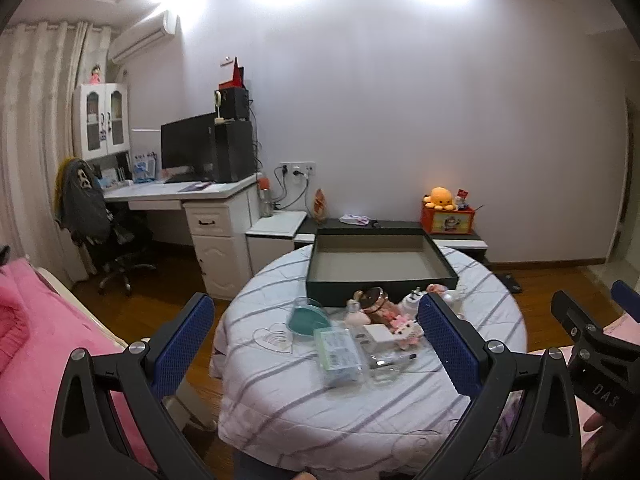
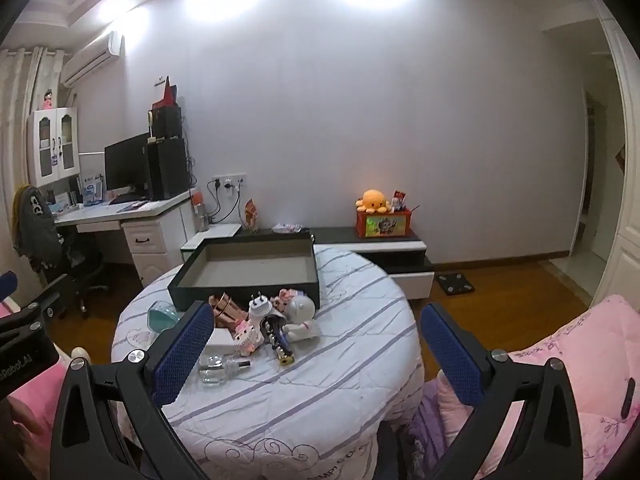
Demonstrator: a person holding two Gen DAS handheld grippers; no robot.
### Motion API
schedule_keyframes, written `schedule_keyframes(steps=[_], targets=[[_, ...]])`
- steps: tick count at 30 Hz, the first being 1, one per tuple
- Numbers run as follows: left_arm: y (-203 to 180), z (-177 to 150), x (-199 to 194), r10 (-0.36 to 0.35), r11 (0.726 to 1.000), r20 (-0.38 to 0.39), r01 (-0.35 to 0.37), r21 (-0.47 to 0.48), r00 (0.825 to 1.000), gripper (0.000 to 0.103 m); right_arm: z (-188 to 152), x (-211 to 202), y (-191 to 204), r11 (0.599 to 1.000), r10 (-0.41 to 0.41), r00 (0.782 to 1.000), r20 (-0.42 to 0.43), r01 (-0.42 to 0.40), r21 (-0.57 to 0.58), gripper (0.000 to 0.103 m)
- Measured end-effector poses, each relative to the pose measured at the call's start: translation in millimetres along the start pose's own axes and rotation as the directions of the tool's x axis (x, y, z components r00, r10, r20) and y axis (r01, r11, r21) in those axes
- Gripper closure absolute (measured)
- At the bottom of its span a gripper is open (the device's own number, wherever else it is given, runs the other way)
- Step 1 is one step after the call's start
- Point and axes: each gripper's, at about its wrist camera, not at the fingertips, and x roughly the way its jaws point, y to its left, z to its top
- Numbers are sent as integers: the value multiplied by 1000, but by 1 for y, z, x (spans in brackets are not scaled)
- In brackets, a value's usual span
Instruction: Organize rigid objects
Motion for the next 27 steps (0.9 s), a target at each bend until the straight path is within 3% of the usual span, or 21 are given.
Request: schedule_keyframes(steps=[11, 27], targets=[[1, 7, -20, 11, 1000, 47, -10, -7, 999, 0, 8, -19, 5, 1000, -3, 999, 45, 4, -23, 0], [2, 10, -23, 12, 1000, 39, -12, 1, 999, 0, 11, -23, 11, 1000, 8, 999, 54, -7, -22, 0]])
